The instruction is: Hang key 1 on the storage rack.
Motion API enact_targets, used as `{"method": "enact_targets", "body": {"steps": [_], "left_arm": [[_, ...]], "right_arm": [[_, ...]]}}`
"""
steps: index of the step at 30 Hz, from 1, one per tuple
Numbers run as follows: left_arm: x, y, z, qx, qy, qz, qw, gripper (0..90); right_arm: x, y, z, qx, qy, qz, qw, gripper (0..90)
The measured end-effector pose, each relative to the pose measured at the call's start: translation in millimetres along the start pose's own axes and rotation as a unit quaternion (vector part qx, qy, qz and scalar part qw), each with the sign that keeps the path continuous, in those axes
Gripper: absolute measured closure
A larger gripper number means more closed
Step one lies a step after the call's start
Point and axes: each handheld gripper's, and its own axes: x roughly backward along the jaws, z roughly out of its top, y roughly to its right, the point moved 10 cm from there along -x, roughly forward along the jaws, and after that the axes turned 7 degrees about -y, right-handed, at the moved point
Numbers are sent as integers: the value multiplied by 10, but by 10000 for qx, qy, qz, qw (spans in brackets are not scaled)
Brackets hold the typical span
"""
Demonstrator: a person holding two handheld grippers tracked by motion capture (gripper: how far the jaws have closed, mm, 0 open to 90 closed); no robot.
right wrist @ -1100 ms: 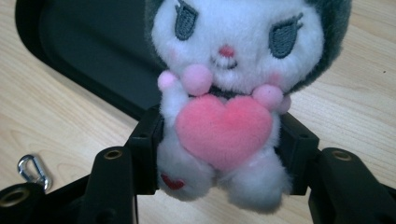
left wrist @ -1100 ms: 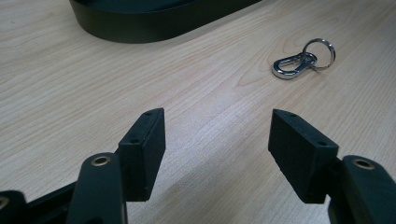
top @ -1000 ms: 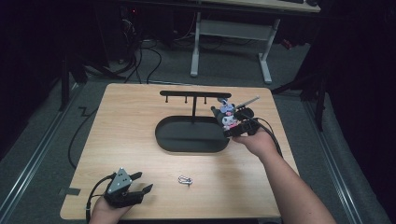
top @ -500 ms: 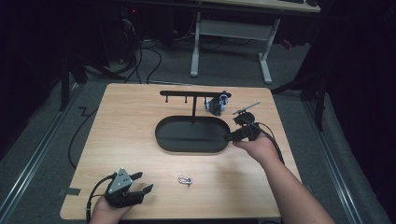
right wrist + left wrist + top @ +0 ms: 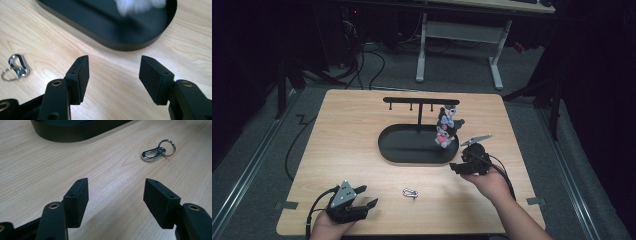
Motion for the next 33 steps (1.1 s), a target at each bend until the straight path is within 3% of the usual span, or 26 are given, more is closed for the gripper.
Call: {"method": "enact_targets", "body": {"steps": [3,9,13,15,16,17,19,21,24,27,33], "left_arm": [[-15,13,-4,25,-26,-38,10000,384],[-49,60,-17,-34,-98,-111,9999,423],[-76,86,-21,-23,-153,-127,9998,444],[-107,91,-19,17,-199,-104,9997,450],[-124,92,-11,66,-216,-95,9997,458],[-142,90,3,119,-221,-56,9997,475],[-173,102,38,216,-230,-32,9995,553],[-223,115,73,325,-291,42,9990,660],[-335,154,117,242,-487,198,9983,789],[-476,219,172,148,-585,295,9977,841],[-708,421,364,51,-668,165,9976,843]], "right_arm": [[-16,-52,-136,67,299,-18,9995,430],[-92,-98,-449,-145,932,119,9955,430],[-76,-131,-627,-305,1444,116,9890,452],[-20,-138,-722,-418,1846,20,9819,479],[1,-151,-779,-525,1917,84,9800,492],[42,-173,-799,-545,1875,226,9805,470],[156,-142,-785,-373,2087,-29,9773,485],[154,-89,-817,-469,2071,-90,9772,496],[100,-91,-828,-804,2036,356,9751,493],[67,-127,-814,-643,1972,365,9776,494],[33,-234,-804,-369,1871,427,9807,495]]}}
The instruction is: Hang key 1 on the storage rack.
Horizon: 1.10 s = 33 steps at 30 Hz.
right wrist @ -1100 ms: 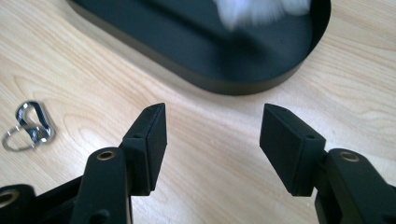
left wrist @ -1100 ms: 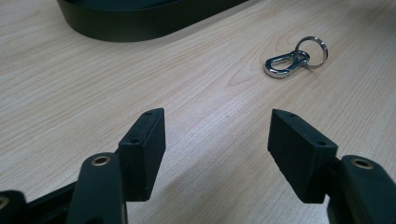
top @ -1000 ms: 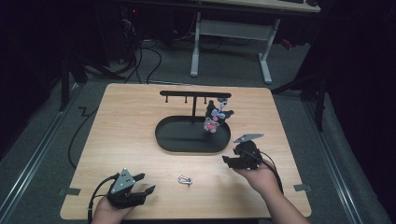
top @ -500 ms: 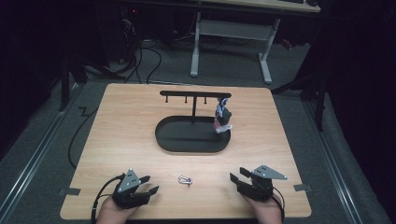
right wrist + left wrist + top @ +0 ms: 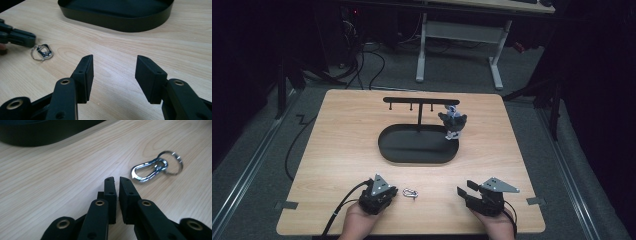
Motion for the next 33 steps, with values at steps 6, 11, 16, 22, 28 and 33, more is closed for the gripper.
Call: {"method": "enact_targets", "body": {"steps": [6,11,16,22,28,33], "left_arm": [[-121,300,128,-254,-99,-253,9993,840],[-258,575,269,-460,-127,-457,9978,830],[-432,782,458,-589,-157,-603,9963,828],[-443,941,663,-687,48,-684,9953,825],[-215,228,410,-26,-54,-66,10000,846],[-205,120,243,95,-205,27,9997,854]], "right_arm": [[6,-20,-14,35,-39,127,9999,496],[37,9,-29,33,-72,142,9999,496],[53,49,-26,-33,-51,170,9998,496],[75,86,-29,-90,-31,176,9998,495],[91,112,-37,-153,-9,193,9997,496],[57,84,-39,-132,-76,223,9996,496]]}}
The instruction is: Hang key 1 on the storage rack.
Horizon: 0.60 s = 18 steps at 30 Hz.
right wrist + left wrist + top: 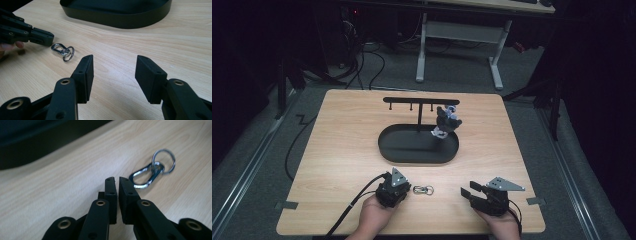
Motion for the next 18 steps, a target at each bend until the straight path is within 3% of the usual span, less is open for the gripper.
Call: {"method": "enact_targets", "body": {"steps": [5,14,16,18], "left_arm": [[-111,192,117,-112,63,-148,9998,856],[-424,807,454,-527,136,-584,9968,856],[-469,872,504,-501,163,-646,9965,853],[-463,841,497,-453,193,-625,9968,845]], "right_arm": [[-31,-38,11,49,-20,2,10000,495],[-23,30,-27,-4,-72,-19,10000,496],[-2,64,-27,-91,-39,-44,9999,496],[25,98,-22,-159,8,-65,9999,496]]}}
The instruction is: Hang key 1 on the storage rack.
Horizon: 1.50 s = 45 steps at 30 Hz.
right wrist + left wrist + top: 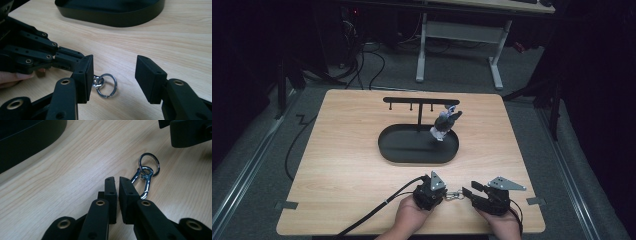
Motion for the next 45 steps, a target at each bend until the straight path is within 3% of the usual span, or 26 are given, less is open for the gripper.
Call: {"method": "enact_targets", "body": {"steps": [3,4,8,12,18,22,25,30,32,35,38,43,45], "left_arm": [[74,-103,-54,54,11,95,9999,832],[200,-258,-135,149,61,236,9996,827],[524,-643,-388,383,172,573,9975,812],[882,-1055,-719,724,239,913,9929,806],[1278,-1488,-1178,888,183,1316,9872,751],[1401,-1532,-1252,1278,583,968,9853,649],[1484,-1552,-1207,1103,663,1092,9856,545],[1516,-1606,-1263,1191,670,1126,9842,489],[1535,-1581,-1252,1171,702,1061,9849,478],[1529,-1552,-1220,931,667,1126,9870,463],[1502,-1537,-1209,914,671,1032,9882,460],[1514,-1463,-1167,823,757,889,9897,458],[1532,-1442,-1154,782,783,873,9900,456]], "right_arm": [[14,29,0,-21,22,-11,10000,496],[9,49,-7,-42,-2,-17,10000,496],[-15,66,-9,-41,-34,-47,10000,495],[-24,48,-13,-35,-67,-78,9999,497],[-52,46,-32,-9,-189,-118,9998,509],[-76,65,-67,-65,-352,-153,9992,529],[-80,77,-75,-148,-417,-182,9989,528],[-72,68,-118,28,-654,-343,9973,494],[-43,77,-126,50,-770,-424,9961,491],[-5,115,-151,64,-1008,-454,9938,487],[25,124,-180,344,-1331,-509,9892,496],[33,26,-227,783,-2069,-470,9741,497],[30,12,-222,964,-2205,-505,9693,475]]}}
